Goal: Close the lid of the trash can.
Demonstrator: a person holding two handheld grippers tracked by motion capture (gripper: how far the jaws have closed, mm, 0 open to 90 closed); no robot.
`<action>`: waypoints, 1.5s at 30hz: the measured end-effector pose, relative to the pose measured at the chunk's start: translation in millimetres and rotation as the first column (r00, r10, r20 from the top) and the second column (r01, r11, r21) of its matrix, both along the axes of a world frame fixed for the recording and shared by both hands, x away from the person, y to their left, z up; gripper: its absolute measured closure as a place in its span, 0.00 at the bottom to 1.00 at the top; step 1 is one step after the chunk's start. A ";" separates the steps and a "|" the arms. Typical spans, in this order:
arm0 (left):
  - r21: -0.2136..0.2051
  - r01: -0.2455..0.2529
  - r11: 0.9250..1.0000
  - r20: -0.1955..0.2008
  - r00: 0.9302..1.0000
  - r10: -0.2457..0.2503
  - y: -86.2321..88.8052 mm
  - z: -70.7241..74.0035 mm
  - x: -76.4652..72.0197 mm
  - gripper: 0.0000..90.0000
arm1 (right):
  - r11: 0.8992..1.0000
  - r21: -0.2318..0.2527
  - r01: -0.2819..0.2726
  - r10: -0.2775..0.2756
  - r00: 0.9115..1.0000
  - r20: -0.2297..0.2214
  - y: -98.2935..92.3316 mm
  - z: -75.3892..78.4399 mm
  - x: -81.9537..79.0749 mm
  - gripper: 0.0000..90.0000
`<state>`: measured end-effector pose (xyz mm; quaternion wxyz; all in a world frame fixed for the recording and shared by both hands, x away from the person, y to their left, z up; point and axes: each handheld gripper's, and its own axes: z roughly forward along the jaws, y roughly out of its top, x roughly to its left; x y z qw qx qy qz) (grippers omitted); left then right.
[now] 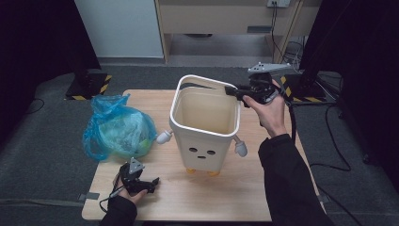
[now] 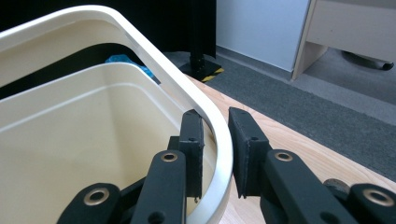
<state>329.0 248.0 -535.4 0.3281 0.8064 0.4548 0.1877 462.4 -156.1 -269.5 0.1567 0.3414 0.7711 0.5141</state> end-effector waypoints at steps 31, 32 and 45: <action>-0.005 -0.005 1.000 -0.001 1.000 0.005 -0.6 -0.2 -0.3 0.00 | 0.994 0.111 0.012 -0.016 0.999 0.041 -14.7 -3.0 -5.1 0.63; -0.005 -0.004 1.000 -0.002 1.000 0.004 -0.5 -0.2 -0.3 0.00 | 0.994 0.109 0.015 -0.021 0.998 0.054 -15.7 -2.5 -5.5 0.62; -0.001 -0.003 1.000 -0.002 1.000 0.003 -0.4 -0.1 -0.3 0.00 | 0.986 0.130 0.101 -0.116 0.987 0.109 -31.4 -0.1 -18.3 0.44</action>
